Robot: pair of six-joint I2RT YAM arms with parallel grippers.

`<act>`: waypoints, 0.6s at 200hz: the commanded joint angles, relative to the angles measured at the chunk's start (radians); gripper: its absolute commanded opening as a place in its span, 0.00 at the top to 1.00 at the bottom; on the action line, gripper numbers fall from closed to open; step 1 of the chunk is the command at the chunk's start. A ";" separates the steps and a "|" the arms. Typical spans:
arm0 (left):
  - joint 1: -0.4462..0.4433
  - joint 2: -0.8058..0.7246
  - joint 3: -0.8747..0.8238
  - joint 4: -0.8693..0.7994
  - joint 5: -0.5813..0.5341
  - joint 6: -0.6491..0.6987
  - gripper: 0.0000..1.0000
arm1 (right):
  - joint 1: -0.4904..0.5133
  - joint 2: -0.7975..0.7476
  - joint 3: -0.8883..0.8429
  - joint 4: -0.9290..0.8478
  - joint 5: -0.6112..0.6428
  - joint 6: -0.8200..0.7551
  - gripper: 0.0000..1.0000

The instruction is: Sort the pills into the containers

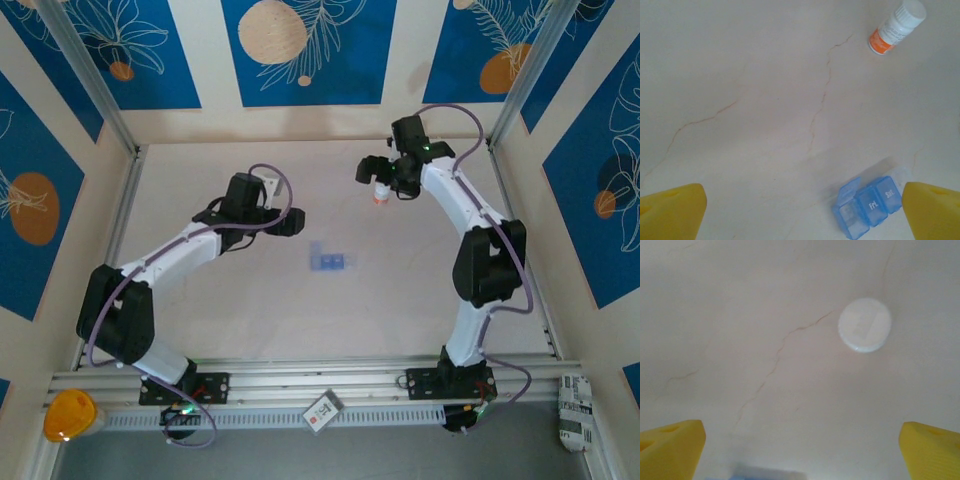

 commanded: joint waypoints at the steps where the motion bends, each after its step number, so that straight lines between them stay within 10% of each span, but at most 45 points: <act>1: 0.019 -0.035 -0.024 0.046 0.007 -0.020 0.00 | 0.000 0.077 0.091 -0.075 0.097 -0.040 0.01; 120: 0.030 -0.005 -0.043 0.089 0.045 -0.034 0.00 | -0.036 0.372 0.392 -0.199 0.097 -0.091 0.04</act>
